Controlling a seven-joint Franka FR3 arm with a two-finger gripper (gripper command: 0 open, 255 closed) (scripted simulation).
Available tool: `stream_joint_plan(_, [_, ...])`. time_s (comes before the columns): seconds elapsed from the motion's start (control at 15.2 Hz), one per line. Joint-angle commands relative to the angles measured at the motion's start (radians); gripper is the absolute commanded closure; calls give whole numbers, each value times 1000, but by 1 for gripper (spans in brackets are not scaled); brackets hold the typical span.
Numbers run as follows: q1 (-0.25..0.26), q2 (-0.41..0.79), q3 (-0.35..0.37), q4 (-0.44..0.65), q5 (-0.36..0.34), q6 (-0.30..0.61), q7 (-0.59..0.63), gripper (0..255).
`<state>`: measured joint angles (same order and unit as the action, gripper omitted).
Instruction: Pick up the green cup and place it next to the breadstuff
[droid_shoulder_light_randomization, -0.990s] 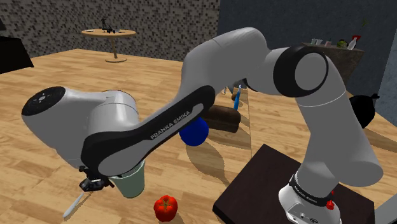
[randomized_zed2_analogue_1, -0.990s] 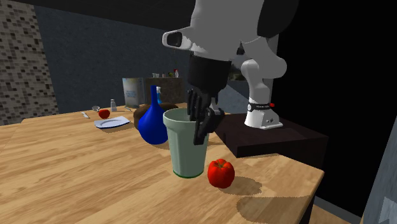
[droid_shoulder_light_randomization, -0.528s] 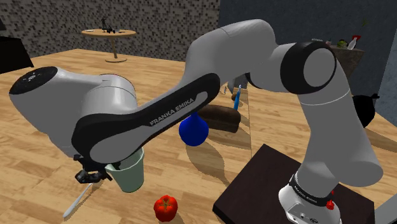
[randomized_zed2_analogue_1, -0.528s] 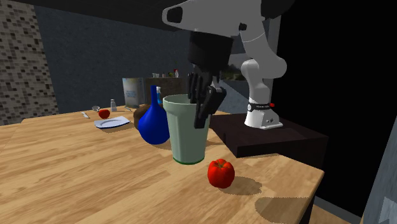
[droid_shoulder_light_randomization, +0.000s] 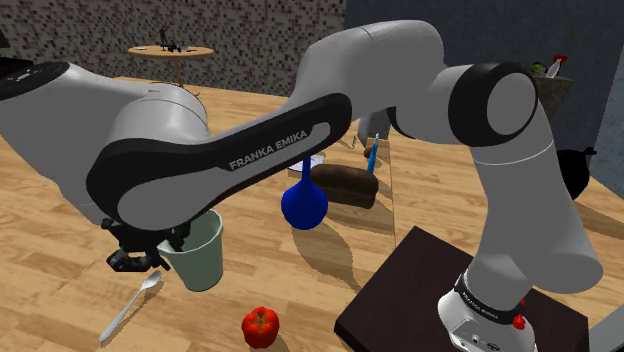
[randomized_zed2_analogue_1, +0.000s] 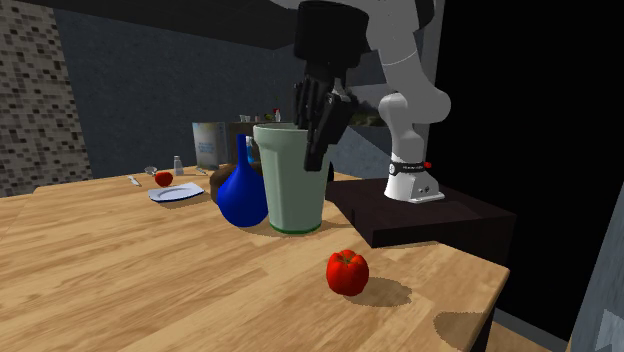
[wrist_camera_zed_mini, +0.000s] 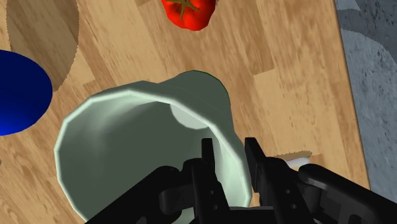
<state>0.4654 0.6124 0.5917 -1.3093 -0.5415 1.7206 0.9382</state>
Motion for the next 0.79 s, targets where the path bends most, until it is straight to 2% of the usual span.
stream_joint_plan(0.0, [2,-6,2,20,4,-23,-8,255])
stream_joint_plan(0.33, [12,-11,5,70,10,-74,-24,255])
stream_joint_plan(0.73, [-189,-272,42,-311,114,89,-88,255])
